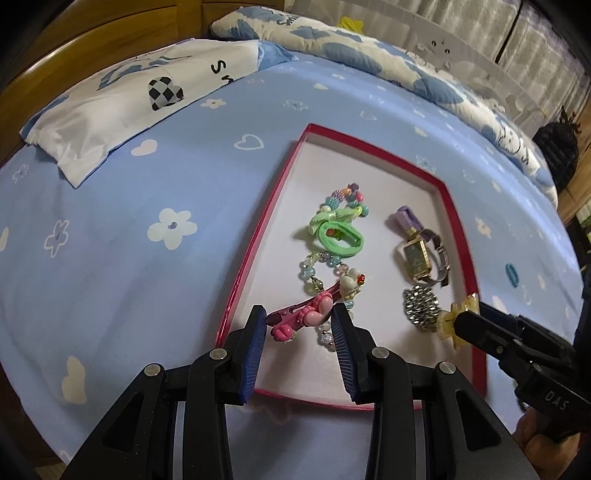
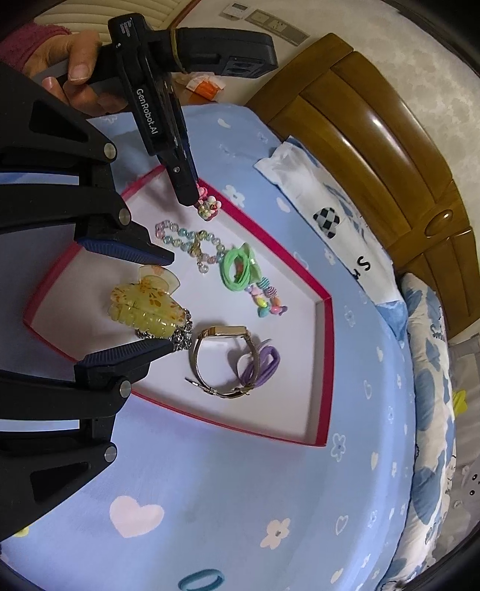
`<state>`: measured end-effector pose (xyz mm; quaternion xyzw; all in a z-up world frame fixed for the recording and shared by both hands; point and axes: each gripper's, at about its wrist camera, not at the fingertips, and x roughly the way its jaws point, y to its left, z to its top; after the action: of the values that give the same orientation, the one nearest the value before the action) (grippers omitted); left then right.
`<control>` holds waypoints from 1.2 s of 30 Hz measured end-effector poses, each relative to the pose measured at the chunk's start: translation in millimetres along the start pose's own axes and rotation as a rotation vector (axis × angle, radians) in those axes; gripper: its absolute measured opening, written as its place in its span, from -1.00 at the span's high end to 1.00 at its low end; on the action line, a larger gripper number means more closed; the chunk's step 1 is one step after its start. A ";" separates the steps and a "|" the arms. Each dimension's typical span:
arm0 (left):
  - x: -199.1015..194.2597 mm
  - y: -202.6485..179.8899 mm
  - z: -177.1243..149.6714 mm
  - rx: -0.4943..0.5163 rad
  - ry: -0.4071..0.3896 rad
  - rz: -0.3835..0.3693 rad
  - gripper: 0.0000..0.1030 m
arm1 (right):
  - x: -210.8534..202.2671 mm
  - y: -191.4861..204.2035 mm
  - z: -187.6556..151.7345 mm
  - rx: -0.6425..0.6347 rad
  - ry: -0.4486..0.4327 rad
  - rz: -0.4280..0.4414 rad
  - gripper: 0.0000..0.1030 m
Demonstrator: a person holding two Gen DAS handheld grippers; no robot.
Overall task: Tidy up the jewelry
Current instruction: 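Carry the claw clip and pink clip into the tray and open both tools, then withdraw both open tools toward the yellow hair tie and black bead bracelet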
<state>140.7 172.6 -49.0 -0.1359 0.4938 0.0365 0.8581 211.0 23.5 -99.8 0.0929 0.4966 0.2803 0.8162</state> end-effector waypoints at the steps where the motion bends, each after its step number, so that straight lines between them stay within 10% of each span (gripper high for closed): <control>1: 3.8 -1.0 0.8 0.006 0.008 0.006 0.32 | 3.0 -0.4 0.1 -0.001 0.006 -0.002 0.20; 36: 7.2 -7.2 -3.7 0.014 0.013 0.034 0.04 | -4.7 -5.8 -1.6 0.021 -0.001 0.011 -0.02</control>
<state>142.8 164.1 -55.5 -0.1218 0.5018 0.0466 0.8551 210.1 15.9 -99.5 0.1044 0.4987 0.2795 0.8139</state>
